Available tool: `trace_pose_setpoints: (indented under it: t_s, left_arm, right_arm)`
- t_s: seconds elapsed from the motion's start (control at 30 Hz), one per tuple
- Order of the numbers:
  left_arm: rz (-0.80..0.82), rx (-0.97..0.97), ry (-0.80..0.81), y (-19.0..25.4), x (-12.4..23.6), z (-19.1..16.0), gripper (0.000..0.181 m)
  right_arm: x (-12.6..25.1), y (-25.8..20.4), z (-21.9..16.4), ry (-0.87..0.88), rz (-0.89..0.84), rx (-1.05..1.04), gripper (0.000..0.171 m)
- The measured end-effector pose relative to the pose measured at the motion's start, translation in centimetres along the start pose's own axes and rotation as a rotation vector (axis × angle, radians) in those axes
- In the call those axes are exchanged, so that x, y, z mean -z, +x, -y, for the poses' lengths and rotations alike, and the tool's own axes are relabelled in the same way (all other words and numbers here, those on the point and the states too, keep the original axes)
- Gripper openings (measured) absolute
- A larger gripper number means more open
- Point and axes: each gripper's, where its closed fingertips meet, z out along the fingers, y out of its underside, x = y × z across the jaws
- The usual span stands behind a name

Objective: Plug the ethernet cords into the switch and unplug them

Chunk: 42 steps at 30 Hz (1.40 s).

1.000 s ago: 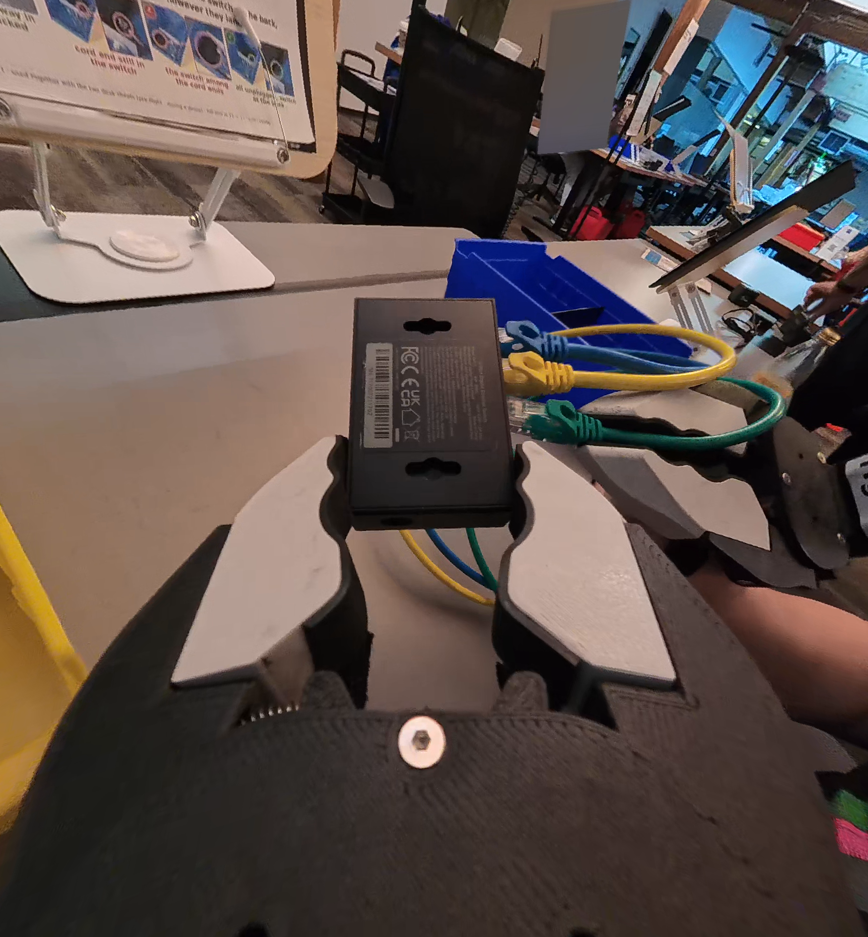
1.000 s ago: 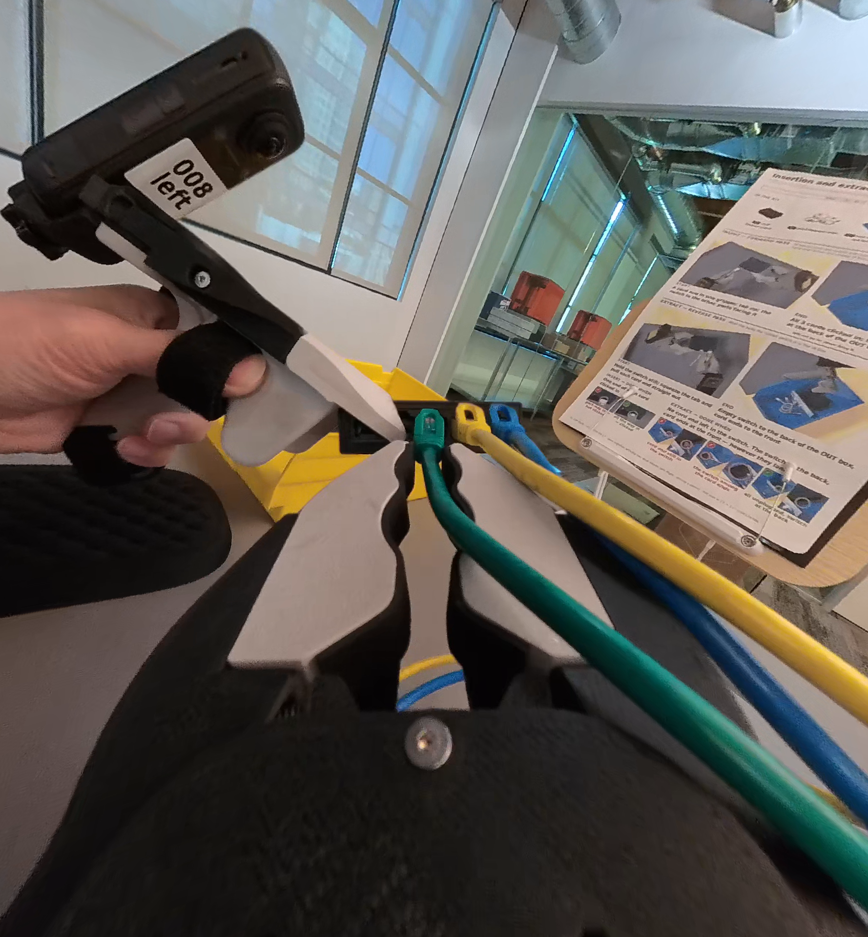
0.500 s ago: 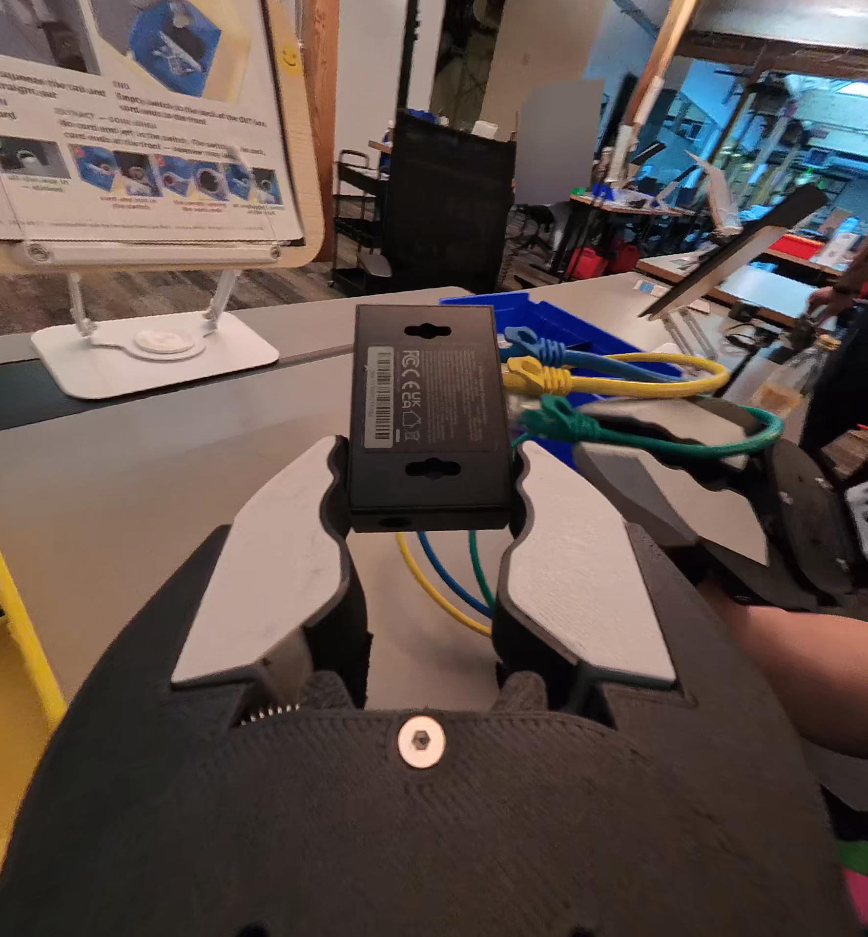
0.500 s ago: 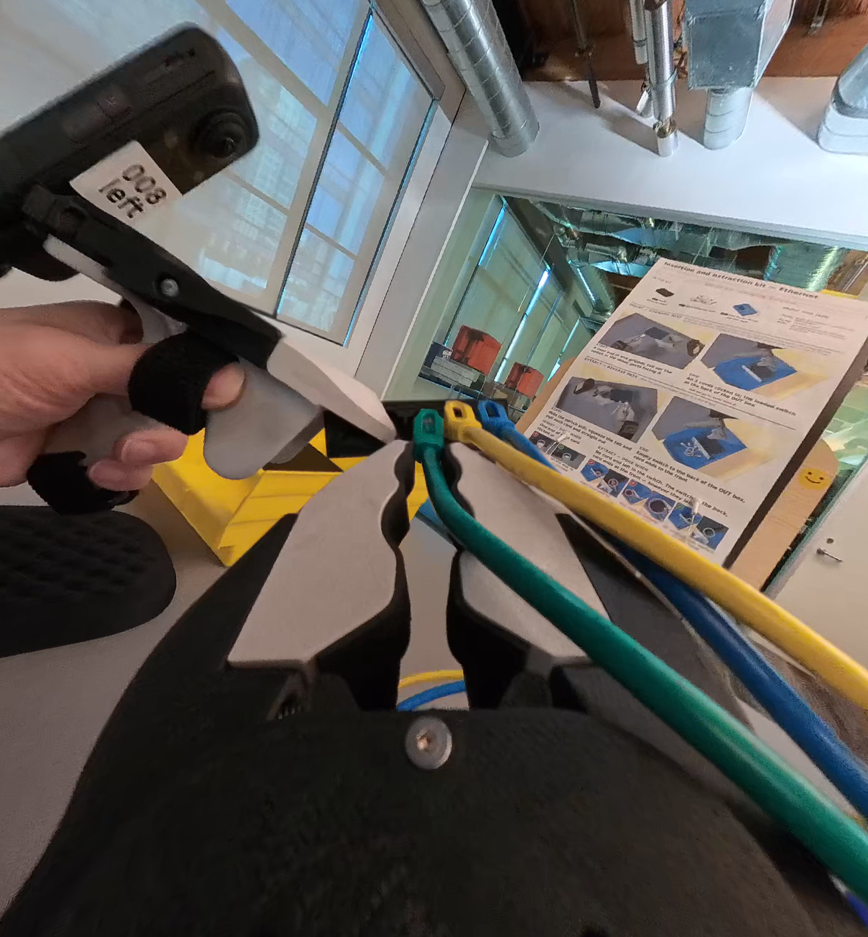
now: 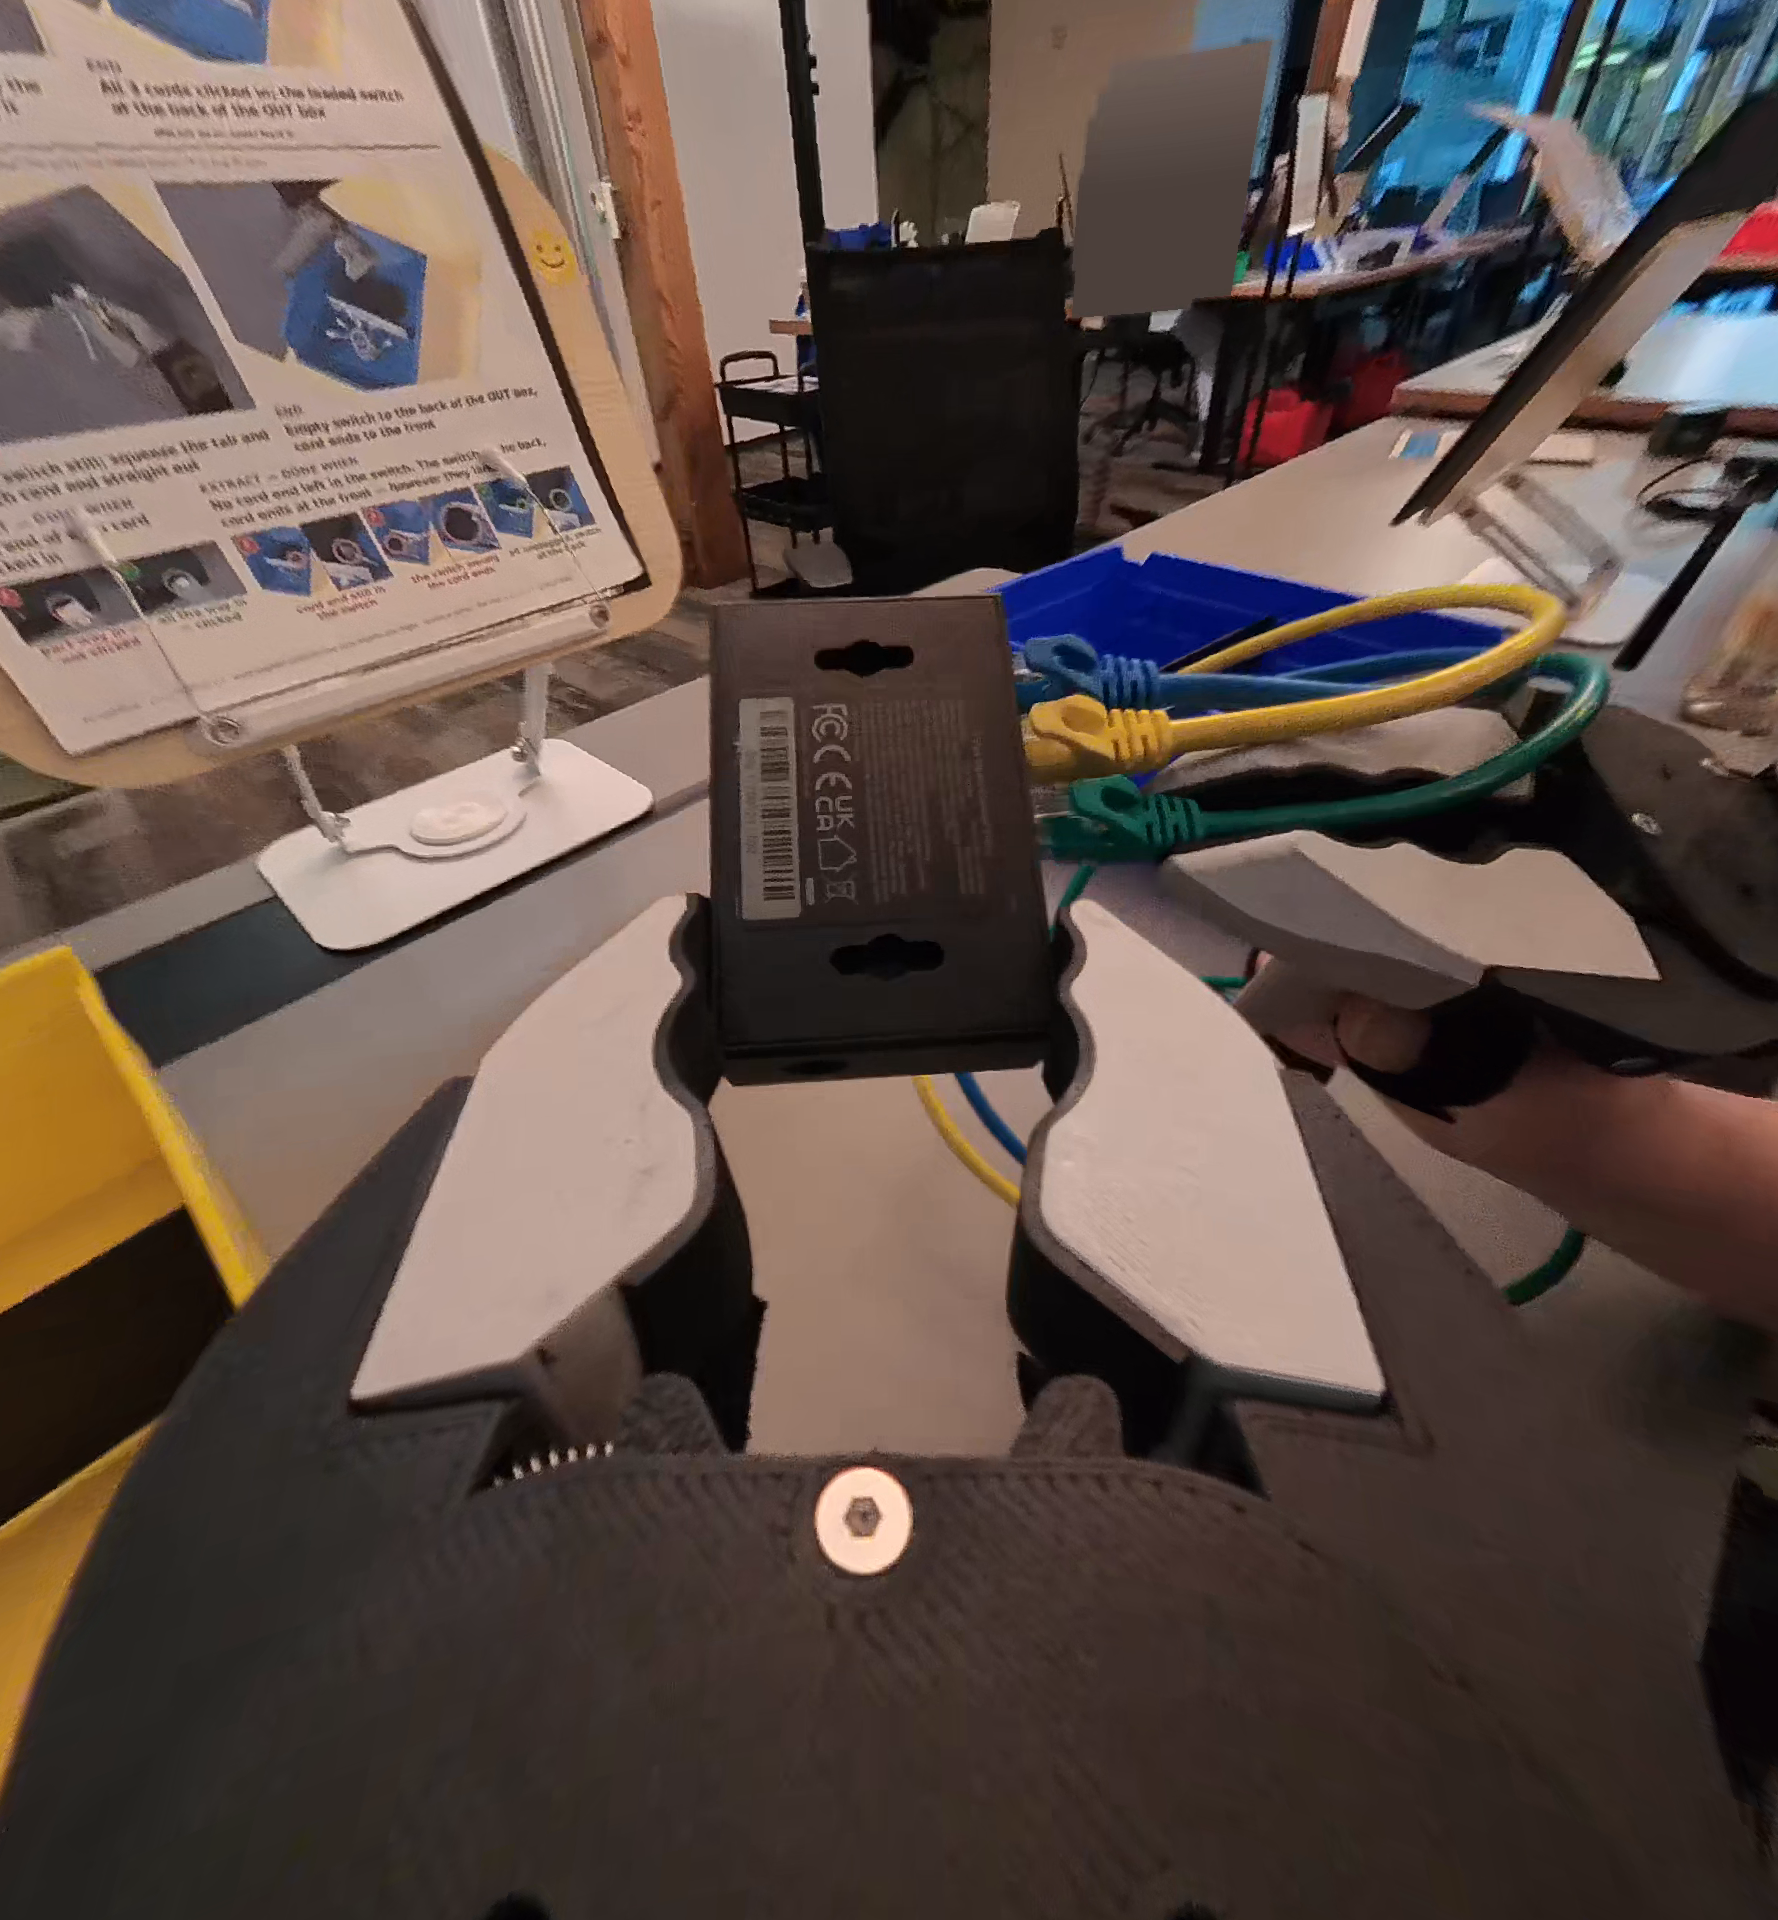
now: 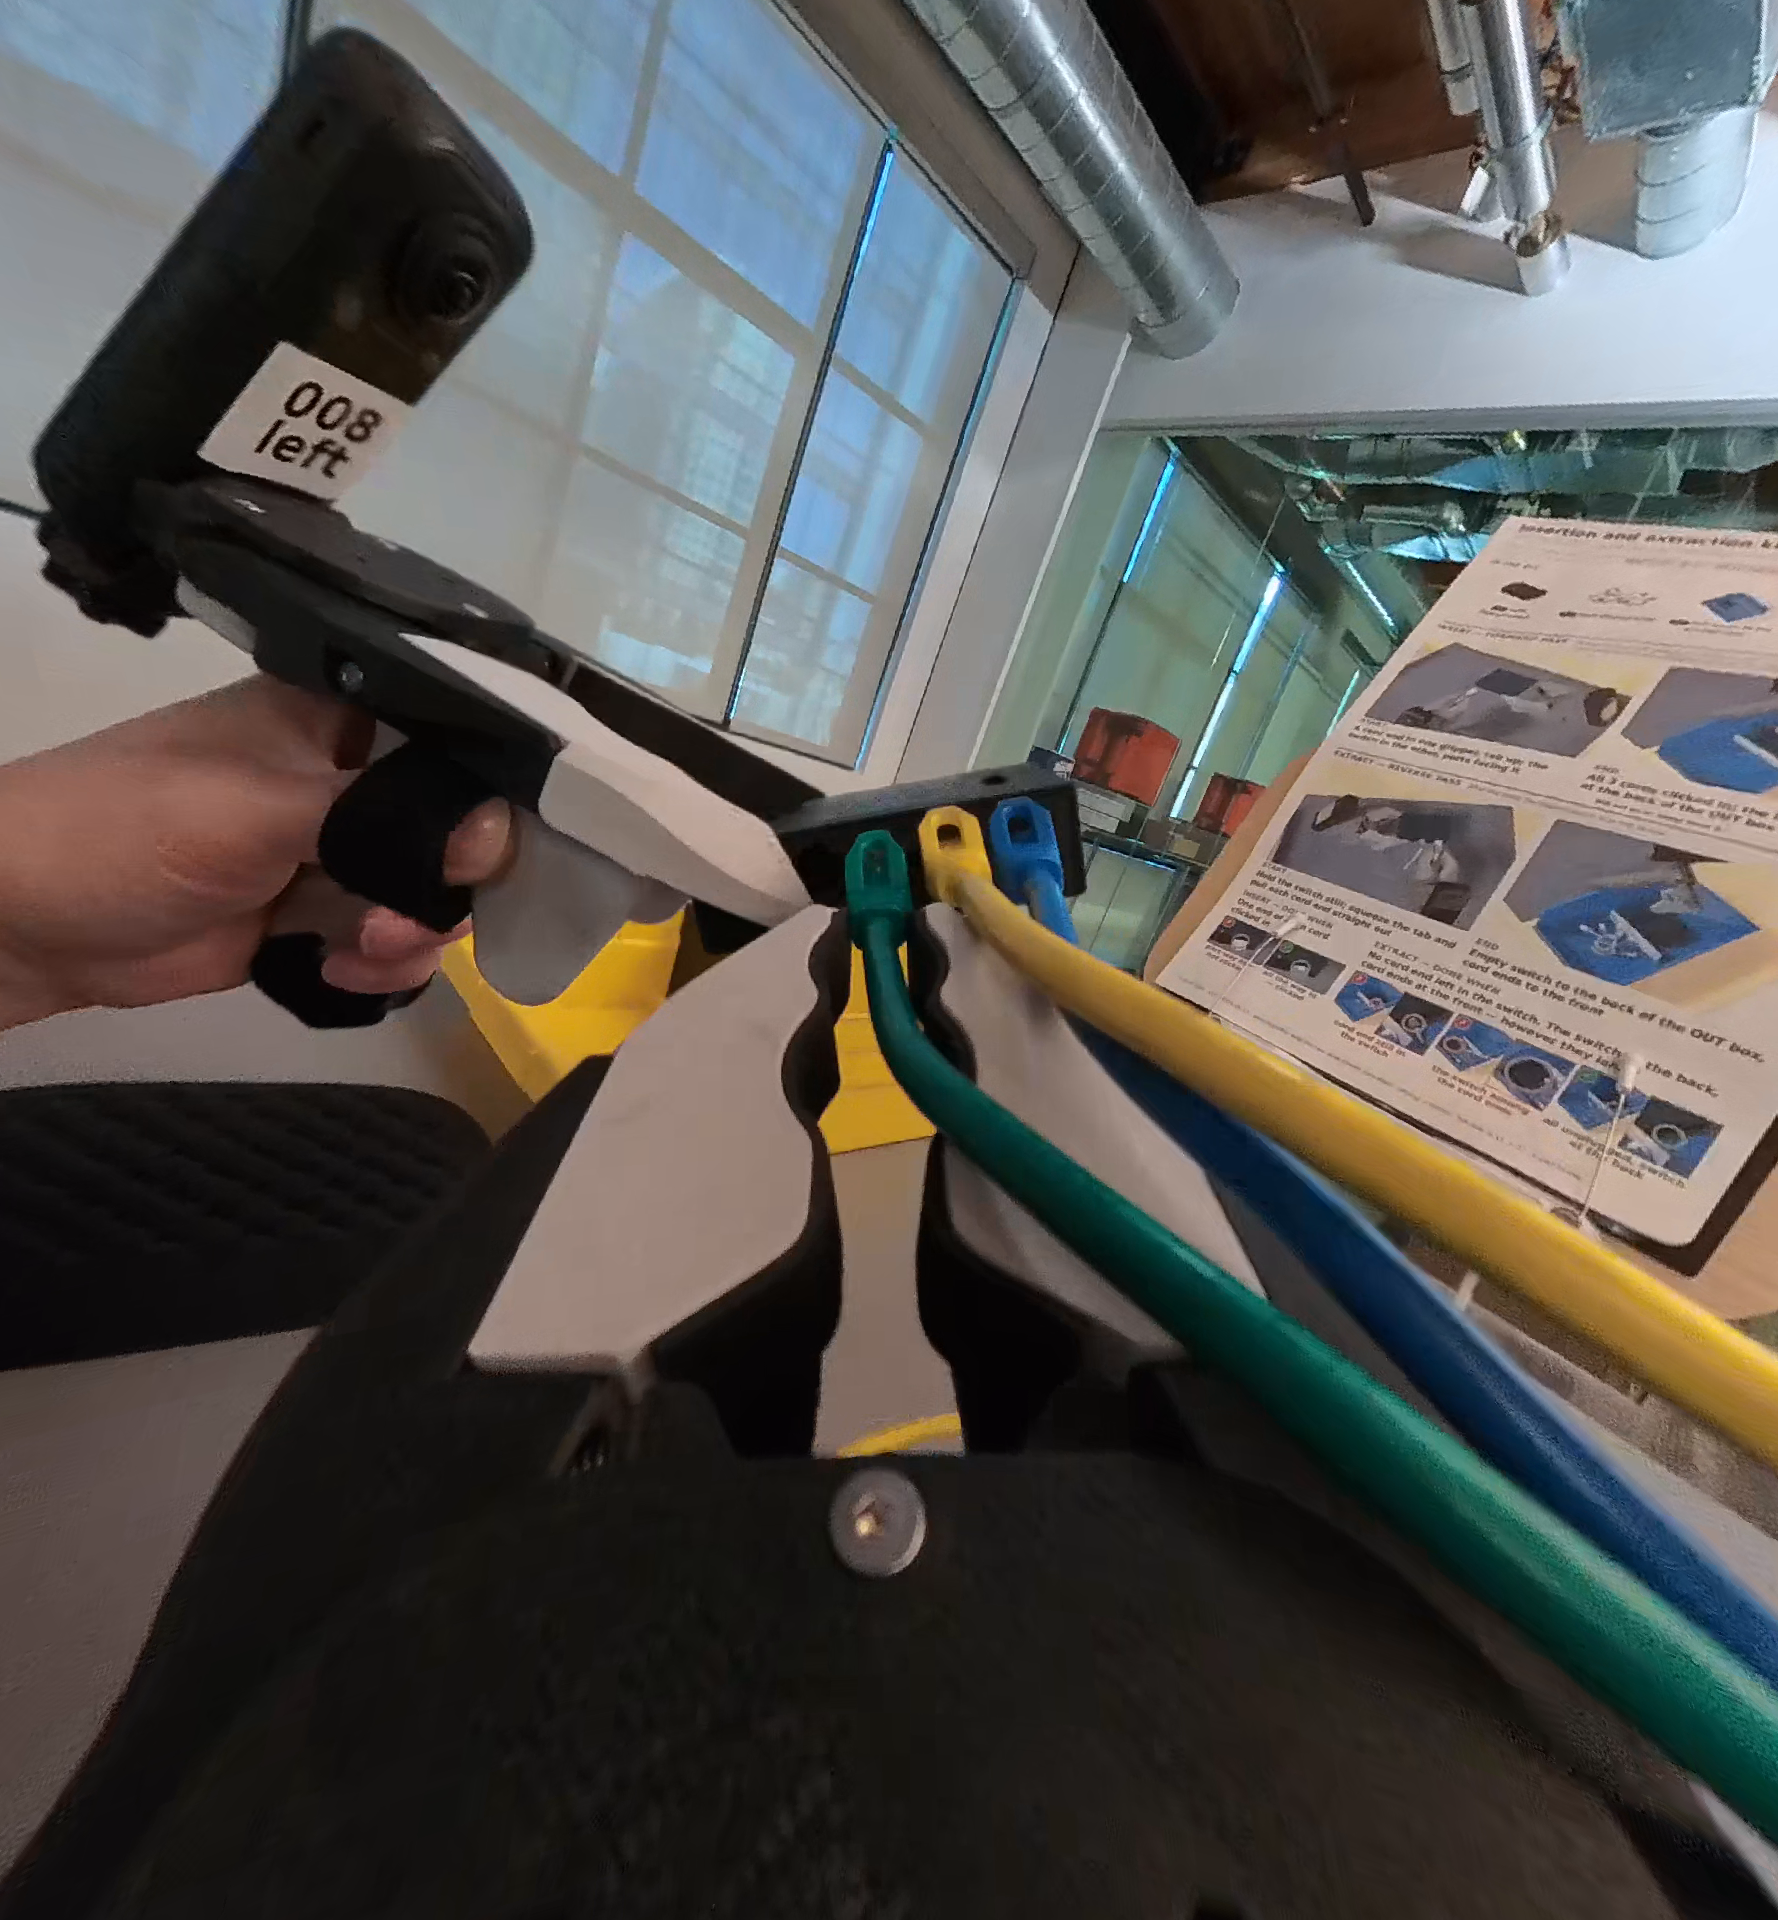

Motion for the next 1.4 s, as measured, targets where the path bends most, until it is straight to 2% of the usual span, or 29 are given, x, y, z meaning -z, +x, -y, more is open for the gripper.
trace_pose_setpoints:
  t_s: [0.17, 0.37, 0.5, 0.6, 0.7, 0.77, 0.93, 1.4]
  left_arm:
    - [0.047, -0.052, -0.009, 0.6, 0.0, 0.8, 0.060]
    - [-0.071, -0.108, 0.128, 2.9, 1.0, 3.7, 0.061]
    - [-0.073, -0.162, 0.141, 3.0, 0.0, 2.3, 0.070]
    - [-0.187, -0.006, 0.087, 3.3, -1.4, 0.0, 0.074]
    - [-0.256, 0.132, 0.170, 2.9, -1.8, -0.1, 0.062]
    - [-0.198, 0.067, 0.183, 2.5, -2.1, -0.4, 0.062]
    - [-0.108, -0.105, 0.188, 3.2, -1.5, 0.9, 0.062]
    - [0.016, -0.274, 0.074, 3.6, -1.3, 1.3, 0.062]
  right_arm:
    - [0.3, 0.3, 0.7, 0.039, -0.014, 0.004, 0.011]
    - [1.9, -0.1, 4.1, 0.180, -0.042, 0.173, 0.010]
    - [2.0, -0.2, 3.9, 0.146, -0.041, 0.239, 0.014]
    - [2.1, 0.1, 2.3, 0.091, -0.043, 0.253, 0.010]
    - [2.3, 0.4, 1.0, 0.043, -0.028, 0.207, 0.011]
    - [2.2, 0.7, 0.2, -0.005, -0.023, 0.182, 0.015]
    - [2.9, 0.7, 0.7, 0.021, 0.015, 0.051, 0.010]
    - [3.2, 0.9, 0.2, 0.064, 0.003, -0.142, 0.009]
